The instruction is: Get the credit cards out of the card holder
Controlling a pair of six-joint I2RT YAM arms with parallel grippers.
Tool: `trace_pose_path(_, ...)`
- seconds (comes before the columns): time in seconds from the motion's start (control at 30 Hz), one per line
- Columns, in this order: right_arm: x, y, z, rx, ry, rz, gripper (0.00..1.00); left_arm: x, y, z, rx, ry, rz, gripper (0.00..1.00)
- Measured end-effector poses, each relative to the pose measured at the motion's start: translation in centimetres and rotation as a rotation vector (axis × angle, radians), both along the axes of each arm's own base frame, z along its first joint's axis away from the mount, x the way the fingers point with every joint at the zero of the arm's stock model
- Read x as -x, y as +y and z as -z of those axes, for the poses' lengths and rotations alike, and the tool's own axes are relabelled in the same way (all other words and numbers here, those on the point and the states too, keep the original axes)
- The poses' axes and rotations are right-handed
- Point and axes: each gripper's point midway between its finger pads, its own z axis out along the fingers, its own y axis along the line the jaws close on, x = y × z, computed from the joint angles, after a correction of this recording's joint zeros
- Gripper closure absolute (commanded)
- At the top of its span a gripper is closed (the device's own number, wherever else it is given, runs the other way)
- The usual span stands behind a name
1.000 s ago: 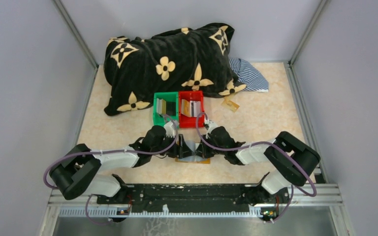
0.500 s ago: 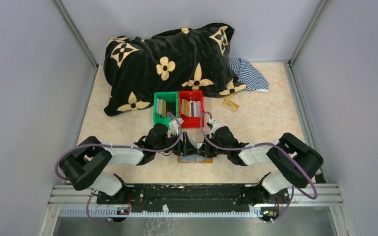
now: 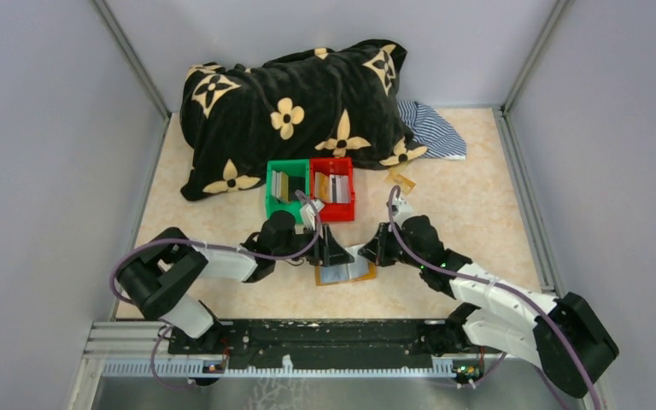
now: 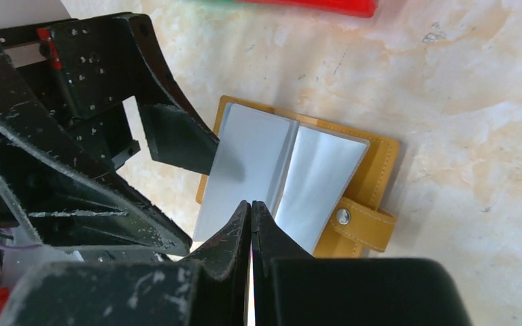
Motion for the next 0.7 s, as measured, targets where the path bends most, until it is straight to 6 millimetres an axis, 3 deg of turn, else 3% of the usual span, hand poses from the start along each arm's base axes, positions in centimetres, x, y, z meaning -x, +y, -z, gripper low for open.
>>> trace_pose_path(0.2, 0.2, -1.1, -0.1, 0.028, 0.006, 0.027, 1.0, -0.6, -1.6, 0.1, 0.027, 0.004, 0.02, 0.28)
trace_pose_path(0.43, 0.7, -2.0, 1.2, 0.08, 0.038, 0.032, 1.0, 0.0, -4.5, 2.3, 0.036, 0.046, 0.065, 0.25)
trace_pose_path(0.53, 0.9, -2.3, 1.6, 0.099, 0.042, 0.029, 1.0, 0.1, -4.7, 2.8, 0.044, 0.072, 0.058, 0.25)
trace_pose_path(0.7, 0.8, -1.8, 2.0, 0.096, 0.05, 0.009, 1.0, 0.1, -4.4, 2.0, 0.045, 0.05, 0.044, 0.25)
